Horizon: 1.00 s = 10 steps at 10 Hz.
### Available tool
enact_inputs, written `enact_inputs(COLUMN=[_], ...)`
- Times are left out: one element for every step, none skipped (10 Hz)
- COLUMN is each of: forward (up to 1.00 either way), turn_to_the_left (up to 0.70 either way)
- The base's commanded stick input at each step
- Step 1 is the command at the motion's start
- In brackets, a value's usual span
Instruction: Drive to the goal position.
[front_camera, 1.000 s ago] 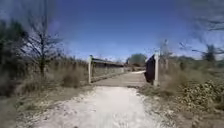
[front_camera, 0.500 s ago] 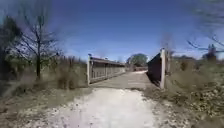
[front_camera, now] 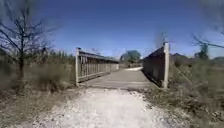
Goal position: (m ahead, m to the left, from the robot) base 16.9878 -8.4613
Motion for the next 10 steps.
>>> enact_inputs(forward=[0.00, 0.00, 0.21, 0.45, 0.50, 0.50, 0.50, 0.50, 0.50, 0.50], turn_to_the_left=[0.00, 0.00, 0.00, 0.00, 0.00, 0.00, -0.08, -0.25, -0.41, -0.50])
